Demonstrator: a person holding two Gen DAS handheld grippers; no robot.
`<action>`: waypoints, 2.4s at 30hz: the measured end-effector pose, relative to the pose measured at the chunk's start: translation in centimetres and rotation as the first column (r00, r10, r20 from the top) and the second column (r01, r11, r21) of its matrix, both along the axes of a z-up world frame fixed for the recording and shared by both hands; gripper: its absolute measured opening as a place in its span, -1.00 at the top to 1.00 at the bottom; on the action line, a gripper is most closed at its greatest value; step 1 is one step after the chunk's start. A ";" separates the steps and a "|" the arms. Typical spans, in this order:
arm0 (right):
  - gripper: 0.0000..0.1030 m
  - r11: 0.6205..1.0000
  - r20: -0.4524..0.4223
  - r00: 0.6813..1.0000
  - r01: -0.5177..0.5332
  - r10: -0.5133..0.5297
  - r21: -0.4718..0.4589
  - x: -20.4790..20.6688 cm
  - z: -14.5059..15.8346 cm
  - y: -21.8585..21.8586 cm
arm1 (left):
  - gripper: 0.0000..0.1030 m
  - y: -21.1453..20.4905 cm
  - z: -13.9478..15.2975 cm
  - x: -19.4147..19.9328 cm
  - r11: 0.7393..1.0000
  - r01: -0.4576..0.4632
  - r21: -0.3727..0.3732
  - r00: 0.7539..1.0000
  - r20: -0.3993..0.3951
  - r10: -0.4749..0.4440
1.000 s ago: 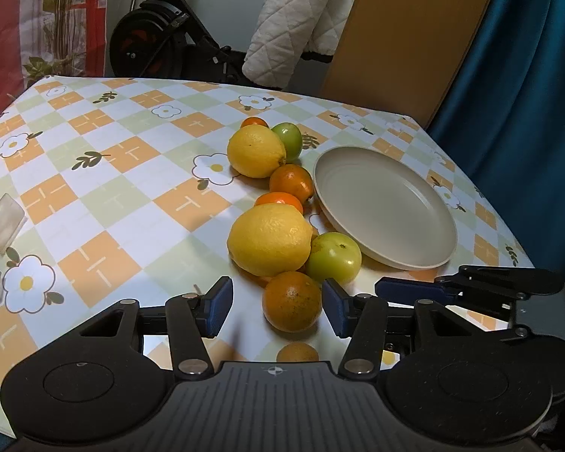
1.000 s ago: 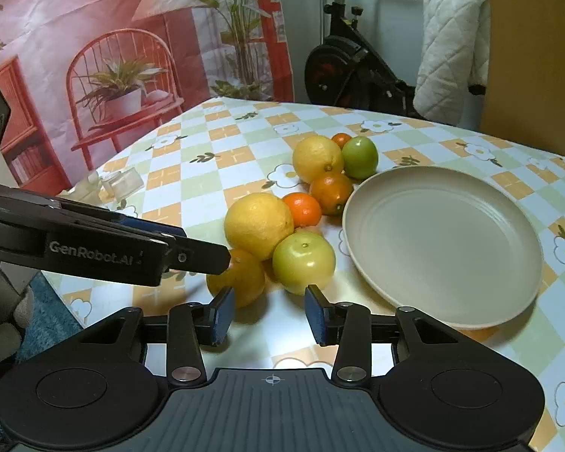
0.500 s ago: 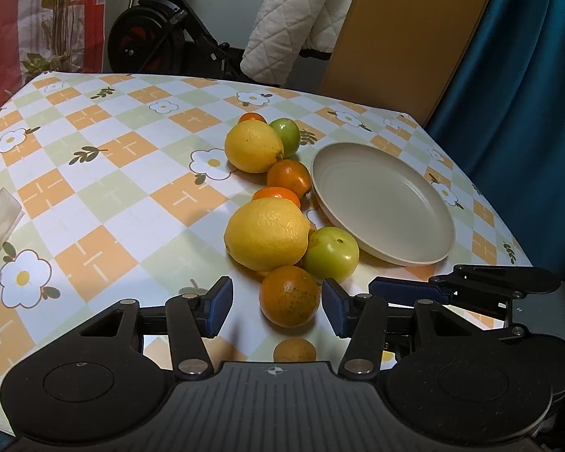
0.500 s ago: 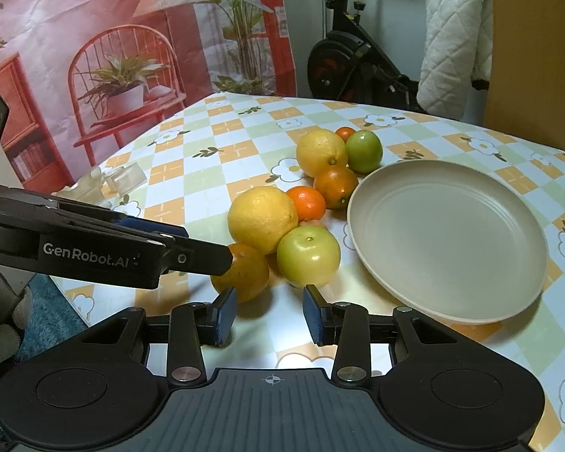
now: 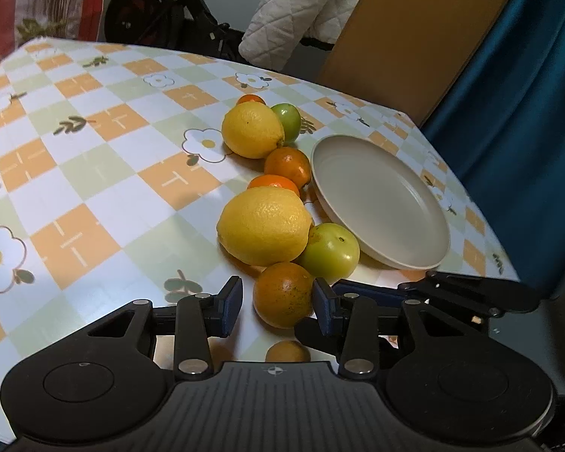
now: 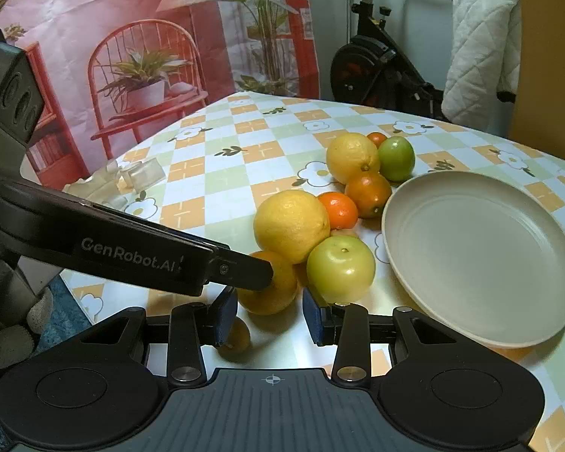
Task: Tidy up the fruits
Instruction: 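Close the left gripper around the orange, then carry the orange onto the beige plate and open the left gripper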
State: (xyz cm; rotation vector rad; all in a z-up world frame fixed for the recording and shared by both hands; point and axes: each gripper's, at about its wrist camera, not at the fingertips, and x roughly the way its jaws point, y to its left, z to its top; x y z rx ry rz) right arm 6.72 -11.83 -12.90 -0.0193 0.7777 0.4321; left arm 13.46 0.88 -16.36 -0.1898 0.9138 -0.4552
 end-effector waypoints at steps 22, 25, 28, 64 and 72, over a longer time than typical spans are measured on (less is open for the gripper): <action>0.26 0.997 -0.028 1.000 0.000 0.002 0.083 1.5 -1.3 0.2 | 0.17 0.1 -0.8 0.2 1.000 -0.005 -0.028 1.000 -0.017 0.005; 0.24 0.996 -0.029 1.000 -0.001 0.003 0.085 1.6 -1.5 0.3 | 0.17 0.1 -0.8 0.2 1.000 -0.006 -0.029 1.000 -0.016 0.006; 0.24 0.996 -0.026 1.000 -0.001 0.004 0.087 1.6 -1.6 0.3 | 0.17 0.0 -0.8 0.1 1.000 -0.006 -0.027 1.000 -0.014 0.006; 0.26 0.983 0.174 0.970 0.153 -0.169 0.098 4.5 2.6 -6.7 | 0.17 -7.9 4.2 6.3 0.990 0.141 -0.015 0.981 0.138 -0.137; 0.26 0.979 0.151 0.969 0.184 -0.195 0.088 8.4 0.5 -8.8 | 0.16 -9.9 2.4 10.9 0.991 0.130 -0.018 0.989 0.078 -0.128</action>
